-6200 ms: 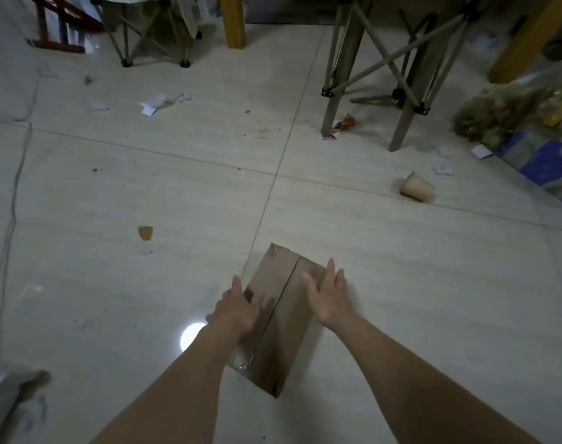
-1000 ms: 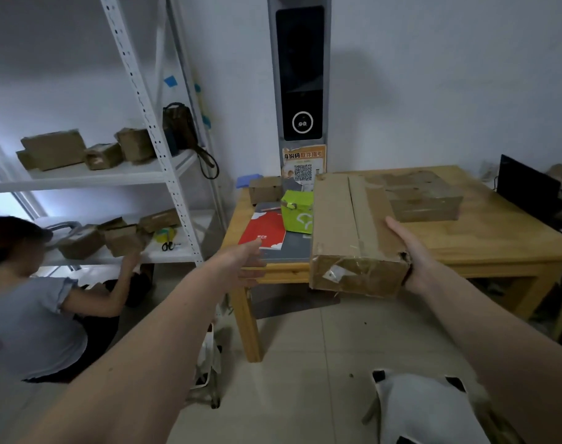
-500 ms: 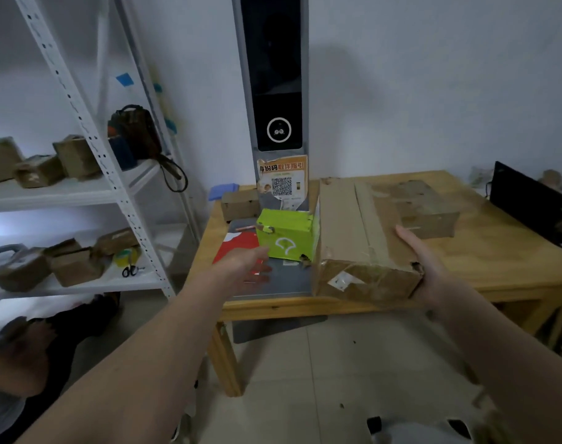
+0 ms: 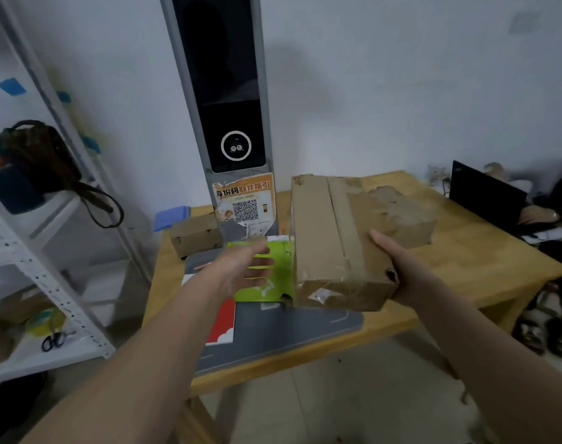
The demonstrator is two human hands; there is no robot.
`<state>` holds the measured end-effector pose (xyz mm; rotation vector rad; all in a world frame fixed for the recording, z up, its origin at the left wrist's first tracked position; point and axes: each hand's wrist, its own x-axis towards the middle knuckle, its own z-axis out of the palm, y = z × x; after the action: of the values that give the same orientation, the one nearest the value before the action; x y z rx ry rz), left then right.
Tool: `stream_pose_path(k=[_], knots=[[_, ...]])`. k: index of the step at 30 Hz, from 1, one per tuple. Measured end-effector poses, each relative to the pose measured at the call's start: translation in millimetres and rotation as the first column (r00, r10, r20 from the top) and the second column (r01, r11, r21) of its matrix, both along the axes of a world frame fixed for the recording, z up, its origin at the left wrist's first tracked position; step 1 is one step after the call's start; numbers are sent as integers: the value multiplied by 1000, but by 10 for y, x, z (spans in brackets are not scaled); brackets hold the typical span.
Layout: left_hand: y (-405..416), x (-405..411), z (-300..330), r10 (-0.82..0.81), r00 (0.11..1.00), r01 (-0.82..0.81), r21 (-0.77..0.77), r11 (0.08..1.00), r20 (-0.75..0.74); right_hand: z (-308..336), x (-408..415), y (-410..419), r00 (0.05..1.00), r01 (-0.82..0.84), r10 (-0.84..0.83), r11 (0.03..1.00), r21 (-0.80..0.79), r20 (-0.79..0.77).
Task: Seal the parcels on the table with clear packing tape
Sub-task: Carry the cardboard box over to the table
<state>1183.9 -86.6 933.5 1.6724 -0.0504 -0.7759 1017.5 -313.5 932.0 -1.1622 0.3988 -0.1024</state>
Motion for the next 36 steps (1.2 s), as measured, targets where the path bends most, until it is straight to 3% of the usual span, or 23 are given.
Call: stream_pose_path(k=[13,26,36], knots=[[-361,772,-160,-51,998,50,-32,998,-35,-143,737,-191,997,78,-78,995,69,-11],[-930,1575,-131,44,996,-51,-100,994,-74,-172,1613,-823,999,-48,47,992,120,17],[-1412,1838,-311,28,989,-43,-101,994,-142,-369,2153,-1347,991,-38,66,973,229,-114]])
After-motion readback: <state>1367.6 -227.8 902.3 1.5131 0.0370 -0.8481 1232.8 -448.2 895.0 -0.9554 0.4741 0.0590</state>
